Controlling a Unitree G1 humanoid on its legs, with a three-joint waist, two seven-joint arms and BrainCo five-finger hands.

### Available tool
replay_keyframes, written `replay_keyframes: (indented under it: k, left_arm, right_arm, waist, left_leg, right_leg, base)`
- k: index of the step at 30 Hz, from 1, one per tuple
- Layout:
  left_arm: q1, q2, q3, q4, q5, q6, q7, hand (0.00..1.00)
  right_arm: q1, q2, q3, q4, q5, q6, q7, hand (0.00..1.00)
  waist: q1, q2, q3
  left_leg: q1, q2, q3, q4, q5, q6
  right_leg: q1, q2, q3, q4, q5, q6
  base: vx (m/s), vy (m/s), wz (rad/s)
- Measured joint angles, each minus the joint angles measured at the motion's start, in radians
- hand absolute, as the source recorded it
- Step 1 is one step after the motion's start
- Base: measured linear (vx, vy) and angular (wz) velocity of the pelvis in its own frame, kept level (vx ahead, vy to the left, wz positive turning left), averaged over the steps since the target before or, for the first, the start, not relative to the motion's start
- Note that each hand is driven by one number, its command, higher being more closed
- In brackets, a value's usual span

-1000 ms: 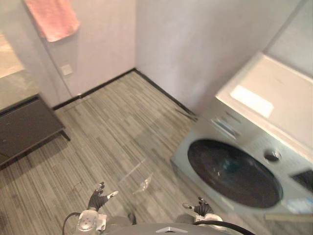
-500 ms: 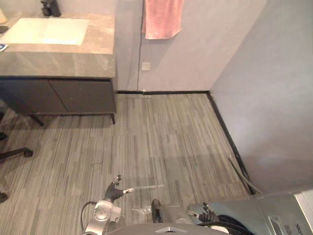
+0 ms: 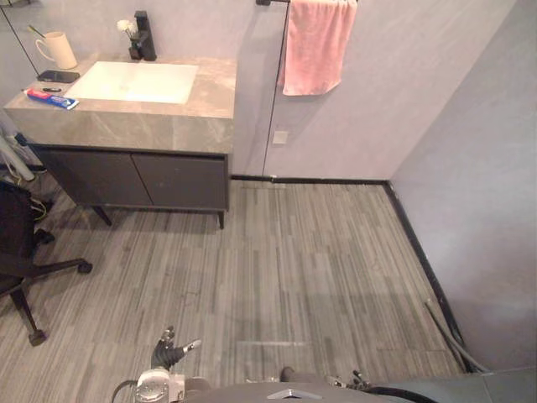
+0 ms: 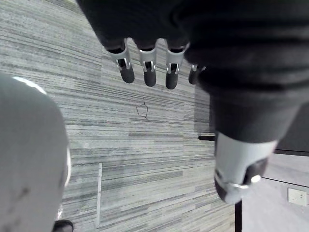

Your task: Pick up the laundry basket with both hands and put the clothes into the washing machine.

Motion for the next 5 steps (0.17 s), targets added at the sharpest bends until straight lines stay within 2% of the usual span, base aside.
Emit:
replay_keyframes:
  k: [4,5]
  left_arm:
    - [0.004,0.001,-0.018,0.03,-0.003,0.0,0.002,0.0]
    - [0.001,0.007,-0.041,0.038,-0.01,0.0,0.002,0.0]
  right_arm:
    - [-0.003,-0.003,0.001,0.027,0.002,0.0,0.001,0.0]
    - [-0.01,-0.008,0.004,0.029,0.002,0.0,0.001,0.0]
  waist:
    - [-0.004,0.014,-0.027]
    - [-0.006,0.011,-0.032]
  left_leg:
    - [0.04,-0.041,0.047,-0.093,0.027,0.016]
    - [0.05,-0.046,0.063,-0.108,0.031,0.017]
  right_leg:
    - [-0.003,-0.025,0.033,-0.065,0.033,0.019]
    - [-0.005,-0.025,0.045,-0.084,0.045,0.02]
  base:
    - [0.08,0.103,-0.28]
    - [0.09,0.05,-0.21]
